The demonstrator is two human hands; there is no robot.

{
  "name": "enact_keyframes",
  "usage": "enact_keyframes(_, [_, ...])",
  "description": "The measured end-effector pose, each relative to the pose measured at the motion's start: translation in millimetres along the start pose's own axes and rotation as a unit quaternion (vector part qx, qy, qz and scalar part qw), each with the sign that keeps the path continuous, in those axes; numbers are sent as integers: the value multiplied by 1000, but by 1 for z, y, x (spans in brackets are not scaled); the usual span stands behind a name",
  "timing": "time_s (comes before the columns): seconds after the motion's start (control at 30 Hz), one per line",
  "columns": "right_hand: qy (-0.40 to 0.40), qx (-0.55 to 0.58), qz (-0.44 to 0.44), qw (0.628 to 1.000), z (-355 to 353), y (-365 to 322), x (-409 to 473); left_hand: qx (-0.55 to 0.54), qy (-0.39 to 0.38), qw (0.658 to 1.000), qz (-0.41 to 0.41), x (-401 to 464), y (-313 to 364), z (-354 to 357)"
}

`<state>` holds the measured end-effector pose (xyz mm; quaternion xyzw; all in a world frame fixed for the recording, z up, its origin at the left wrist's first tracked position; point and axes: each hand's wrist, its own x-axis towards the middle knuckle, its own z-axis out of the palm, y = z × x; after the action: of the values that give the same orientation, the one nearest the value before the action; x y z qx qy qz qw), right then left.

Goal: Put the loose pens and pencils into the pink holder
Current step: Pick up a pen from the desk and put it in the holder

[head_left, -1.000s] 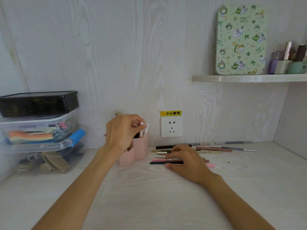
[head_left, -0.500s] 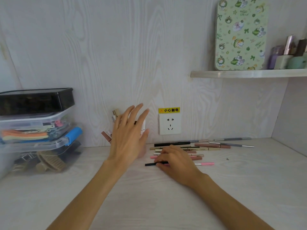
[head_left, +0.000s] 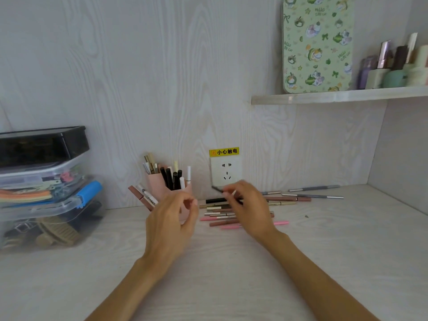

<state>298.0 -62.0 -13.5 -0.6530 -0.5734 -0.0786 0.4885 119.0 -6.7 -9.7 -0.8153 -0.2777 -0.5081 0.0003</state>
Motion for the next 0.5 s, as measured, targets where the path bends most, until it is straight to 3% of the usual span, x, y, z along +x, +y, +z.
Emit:
enact_keyframes(0.13, [142,172,91,971,-15,-3,11,-22,-224,974,0,3,8,26])
enact_keyframes(0.2, [179,251,123,943,-20,-2,12,2,-289,957,6,3,15,42])
enact_keyframes(0.37, [191,374,162,893,-31,-4,11,2,-260,965,14,-2,8,42])
enact_keyframes(0.5, [178,399,121,891,-30,-17,13,16,-257,966,13,-11,-21,12])
